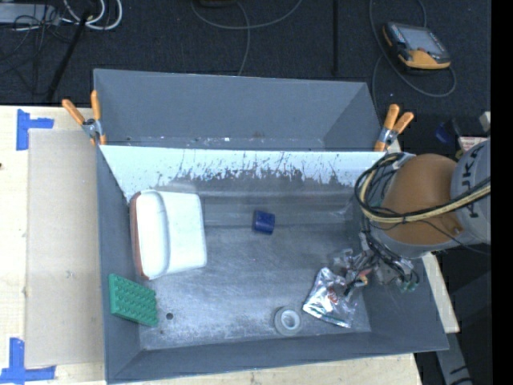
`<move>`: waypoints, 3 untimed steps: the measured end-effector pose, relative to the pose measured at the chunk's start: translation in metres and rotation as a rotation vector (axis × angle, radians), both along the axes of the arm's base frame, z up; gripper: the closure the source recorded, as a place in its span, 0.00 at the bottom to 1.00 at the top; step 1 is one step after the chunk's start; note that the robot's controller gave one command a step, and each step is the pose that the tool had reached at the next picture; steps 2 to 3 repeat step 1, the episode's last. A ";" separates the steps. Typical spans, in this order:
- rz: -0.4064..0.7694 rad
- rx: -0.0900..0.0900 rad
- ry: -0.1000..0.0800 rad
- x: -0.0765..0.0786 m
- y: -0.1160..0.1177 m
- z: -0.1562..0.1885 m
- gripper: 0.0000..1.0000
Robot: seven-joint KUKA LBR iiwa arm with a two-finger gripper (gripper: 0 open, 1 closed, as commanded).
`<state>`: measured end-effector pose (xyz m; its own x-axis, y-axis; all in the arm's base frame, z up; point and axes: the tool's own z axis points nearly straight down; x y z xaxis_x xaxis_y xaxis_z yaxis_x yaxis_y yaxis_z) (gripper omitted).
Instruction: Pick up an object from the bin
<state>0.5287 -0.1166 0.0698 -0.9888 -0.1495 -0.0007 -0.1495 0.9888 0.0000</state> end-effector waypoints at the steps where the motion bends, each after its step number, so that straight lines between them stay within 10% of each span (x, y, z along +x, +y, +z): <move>1: 0.035 -0.001 -0.009 0.010 0.016 0.163 1.00; 3: 0.035 -0.001 -0.009 0.010 0.016 0.163 1.00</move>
Offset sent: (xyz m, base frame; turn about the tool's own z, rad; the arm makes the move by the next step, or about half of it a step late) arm 0.0078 0.0164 0.1581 -0.0333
